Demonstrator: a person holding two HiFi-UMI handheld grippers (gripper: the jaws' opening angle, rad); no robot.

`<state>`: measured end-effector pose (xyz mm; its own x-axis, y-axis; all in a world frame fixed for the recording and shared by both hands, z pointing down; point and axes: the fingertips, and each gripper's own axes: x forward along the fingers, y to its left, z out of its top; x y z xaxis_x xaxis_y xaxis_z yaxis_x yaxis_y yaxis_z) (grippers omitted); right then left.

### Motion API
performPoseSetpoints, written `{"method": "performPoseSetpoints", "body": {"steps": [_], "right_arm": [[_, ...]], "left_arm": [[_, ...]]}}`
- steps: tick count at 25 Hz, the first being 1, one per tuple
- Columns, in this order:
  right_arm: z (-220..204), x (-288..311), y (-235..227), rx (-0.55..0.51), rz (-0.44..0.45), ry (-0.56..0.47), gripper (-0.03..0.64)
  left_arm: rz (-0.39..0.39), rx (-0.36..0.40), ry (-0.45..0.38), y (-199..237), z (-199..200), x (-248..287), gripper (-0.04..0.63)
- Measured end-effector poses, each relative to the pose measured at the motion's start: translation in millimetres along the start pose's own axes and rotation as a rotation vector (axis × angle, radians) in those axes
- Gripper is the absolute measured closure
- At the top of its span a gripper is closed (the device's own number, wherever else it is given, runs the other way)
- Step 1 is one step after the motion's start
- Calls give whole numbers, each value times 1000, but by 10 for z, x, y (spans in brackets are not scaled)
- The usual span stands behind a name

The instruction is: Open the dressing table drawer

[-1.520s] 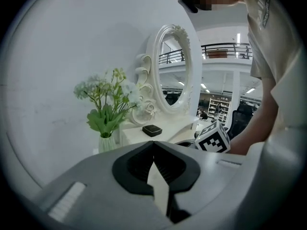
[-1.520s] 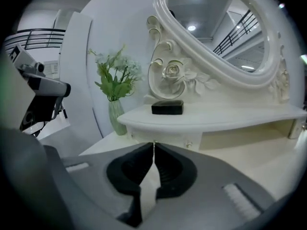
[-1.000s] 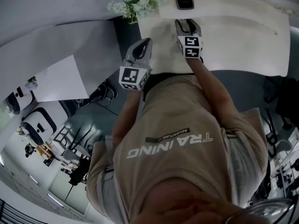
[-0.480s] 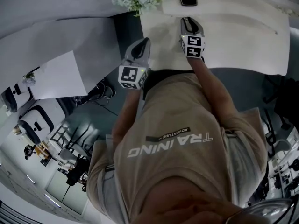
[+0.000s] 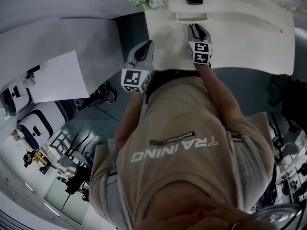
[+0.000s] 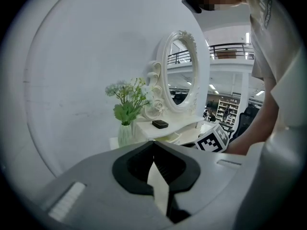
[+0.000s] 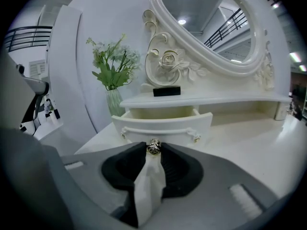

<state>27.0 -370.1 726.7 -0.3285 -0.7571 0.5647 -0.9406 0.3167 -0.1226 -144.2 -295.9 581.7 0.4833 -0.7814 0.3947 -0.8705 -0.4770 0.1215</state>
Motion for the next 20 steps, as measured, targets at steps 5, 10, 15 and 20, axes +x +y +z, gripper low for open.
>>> {"method": "performPoseSetpoints", "body": {"steps": [5,10,15,20], "right_arm": [[-66,-27,45,-12,12,6,485],[-90,-315,11,-30,5,25,460],[-123,-632,87,14,91,67,461],[134,-998,191,4,132,11,584]], "left_arm": [[2,-5,-9,8,-38,-127,588],[-14,1,-37,-35,55,-288,588],[-46,9,-49,-51,94,-383,588],[-88,-16,-80,-59,259,-485,588]]}}
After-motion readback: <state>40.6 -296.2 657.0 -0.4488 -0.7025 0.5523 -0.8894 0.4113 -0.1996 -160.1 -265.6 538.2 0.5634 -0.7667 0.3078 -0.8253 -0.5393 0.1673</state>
